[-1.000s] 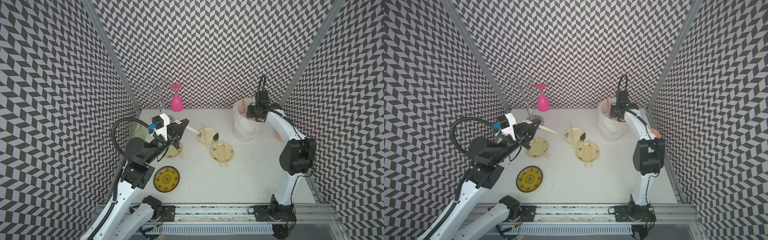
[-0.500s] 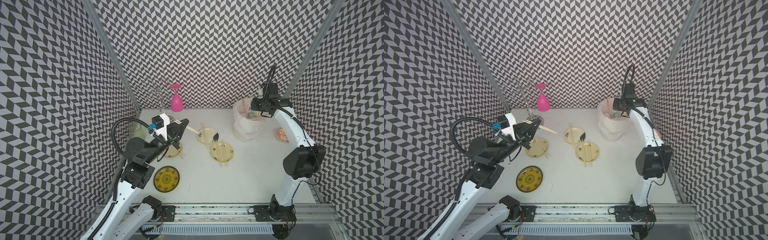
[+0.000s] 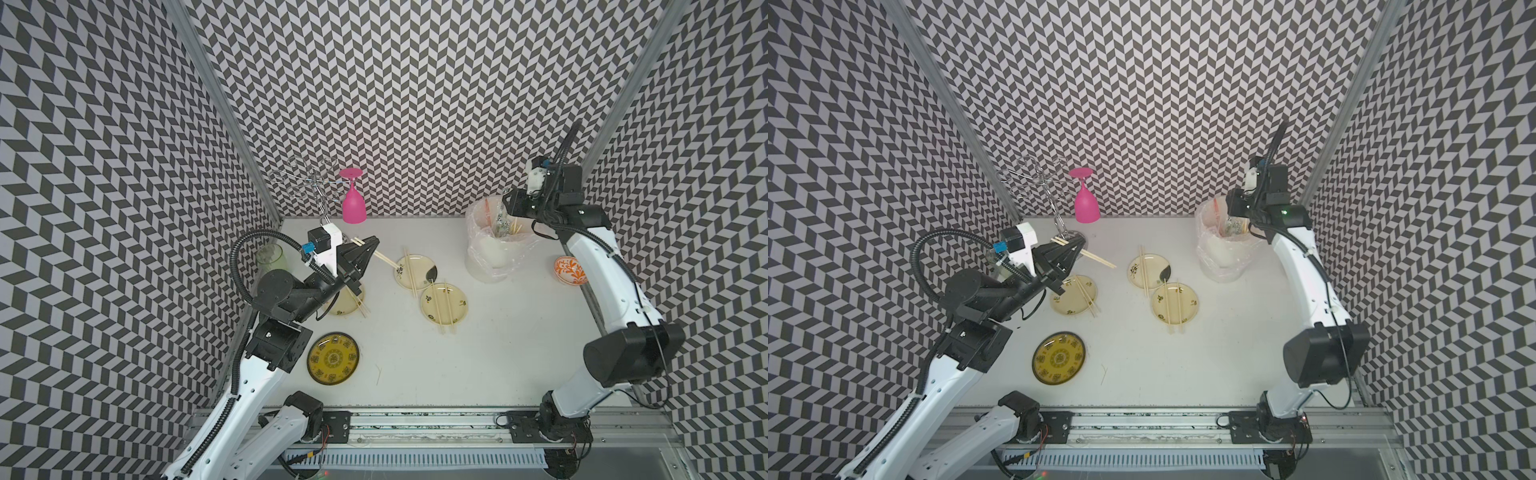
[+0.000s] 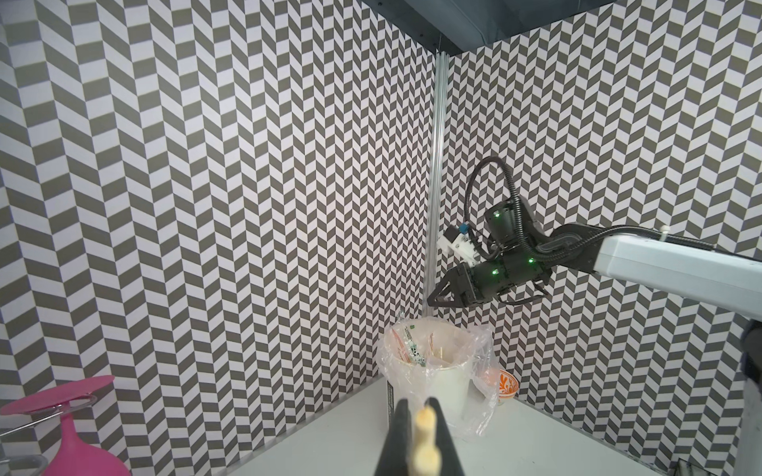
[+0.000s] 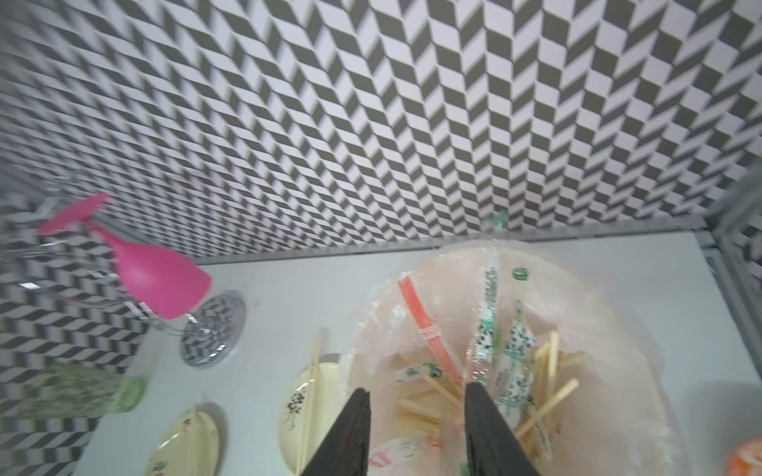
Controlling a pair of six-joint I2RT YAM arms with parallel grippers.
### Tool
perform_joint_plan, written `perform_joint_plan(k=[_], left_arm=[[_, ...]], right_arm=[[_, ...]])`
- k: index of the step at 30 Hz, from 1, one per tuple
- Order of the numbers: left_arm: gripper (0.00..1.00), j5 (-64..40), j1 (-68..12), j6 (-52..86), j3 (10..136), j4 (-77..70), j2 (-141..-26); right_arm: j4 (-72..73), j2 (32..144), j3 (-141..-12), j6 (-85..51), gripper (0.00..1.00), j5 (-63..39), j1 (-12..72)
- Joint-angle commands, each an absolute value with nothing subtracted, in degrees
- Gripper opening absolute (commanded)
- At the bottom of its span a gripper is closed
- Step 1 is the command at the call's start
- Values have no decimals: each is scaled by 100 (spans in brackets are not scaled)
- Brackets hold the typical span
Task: Remove the packaging of disposable chopsticks
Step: Place the packet bag in the trash bin, then place the disposable chopsticks on the plate.
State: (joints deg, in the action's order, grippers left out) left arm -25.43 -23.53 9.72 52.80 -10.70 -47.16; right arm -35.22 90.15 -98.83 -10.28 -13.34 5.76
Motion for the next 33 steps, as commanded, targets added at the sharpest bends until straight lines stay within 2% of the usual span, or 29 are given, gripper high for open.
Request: perform_joint_plan(k=[1, 3, 5, 10, 13, 16, 20, 33], left_arm=[[0, -2935, -2247, 1229, 5262, -1265, -4856], [0, -3181, -2177, 1334, 5291, -1298, -4977], [0, -3623, -2086, 1475, 5327, -1365, -5143], [0, -4814, -1887, 1838, 5331, -1710, -5469], [0, -5629, -1778, 1962, 5372, -1970, -5619], [0, -6245, -1749, 2011, 5357, -2232, -5621], [0, -6636, -1749, 2101, 5317, -2431, -5620], [0, -7000, -1745, 2506, 5194, -2985, -5610]], right_arm=[[-1764, 7974, -8859, -980, 40, -2961, 745], [-912, 7471, -8129, -1010, 42, -3755, 990], [-329, 7088, -7563, -884, 45, -4107, 1515], [77, 6628, -6908, 52, 46, -4130, 3128], [658, 6390, -6409, 152, 46, -3912, 3660], [774, 6319, -6215, 221, 45, -3599, 3934], [632, 6344, -6165, 467, 44, -3812, 4301], [151, 6697, -6424, 823, 39, -2960, 4958]])
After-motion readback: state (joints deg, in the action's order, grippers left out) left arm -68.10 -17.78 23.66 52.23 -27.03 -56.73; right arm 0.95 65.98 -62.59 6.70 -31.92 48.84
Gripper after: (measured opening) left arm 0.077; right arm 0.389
